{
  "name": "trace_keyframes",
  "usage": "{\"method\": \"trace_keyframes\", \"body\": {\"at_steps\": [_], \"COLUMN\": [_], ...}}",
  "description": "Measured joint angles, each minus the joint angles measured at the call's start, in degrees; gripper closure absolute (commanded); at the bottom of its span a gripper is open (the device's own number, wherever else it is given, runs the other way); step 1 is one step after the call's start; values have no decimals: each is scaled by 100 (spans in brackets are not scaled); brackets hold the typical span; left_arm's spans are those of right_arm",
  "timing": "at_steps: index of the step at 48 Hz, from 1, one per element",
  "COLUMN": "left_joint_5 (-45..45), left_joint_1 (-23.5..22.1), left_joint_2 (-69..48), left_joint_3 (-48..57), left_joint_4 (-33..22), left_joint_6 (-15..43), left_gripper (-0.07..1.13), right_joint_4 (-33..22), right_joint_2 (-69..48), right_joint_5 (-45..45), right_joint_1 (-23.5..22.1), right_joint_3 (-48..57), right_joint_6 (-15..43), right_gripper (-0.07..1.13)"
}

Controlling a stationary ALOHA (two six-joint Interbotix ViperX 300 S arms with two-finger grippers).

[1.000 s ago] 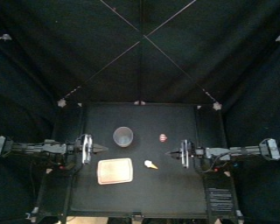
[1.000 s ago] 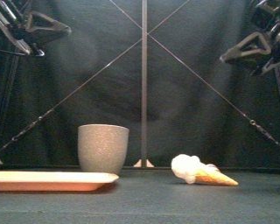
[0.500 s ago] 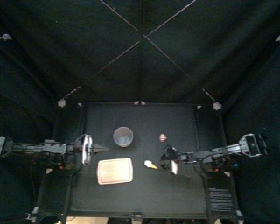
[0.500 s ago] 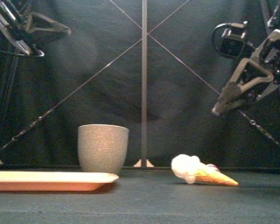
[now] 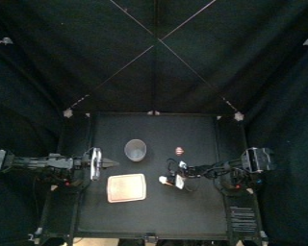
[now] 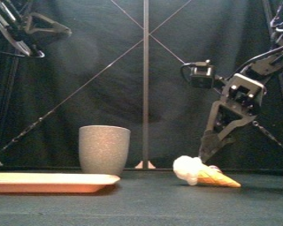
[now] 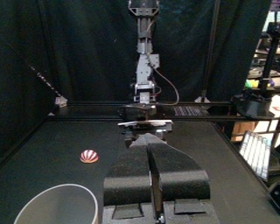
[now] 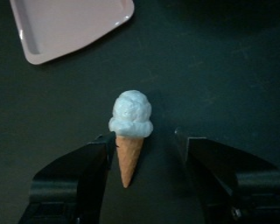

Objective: Pick the ice cream then place it on the pink plate
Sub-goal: Pick the ice cream

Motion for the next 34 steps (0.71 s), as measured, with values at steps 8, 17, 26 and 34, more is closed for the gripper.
{"method": "trace_keyframes", "body": {"at_steps": [8,17,26,34], "left_joint_5": [0,0,9,9], "left_joint_1": [0,0,0,0], "left_joint_2": [-9,-9,-9,-9], "left_joint_3": [9,9,9,9], "left_joint_4": [0,-9,0,-9], "left_joint_6": [0,0,0,0], "left_gripper": [109,109,109,109], "right_joint_4": [0,18,18,18], "right_joint_2": [404,721,861,879], "right_joint_5": [158,211,299,369], "right_joint_1": [35,70,70,70], "right_joint_3": [-299,-510,-624,-686], "right_joint_6": [0,9,-26,18], "right_gripper": [15,16,21,41]}}
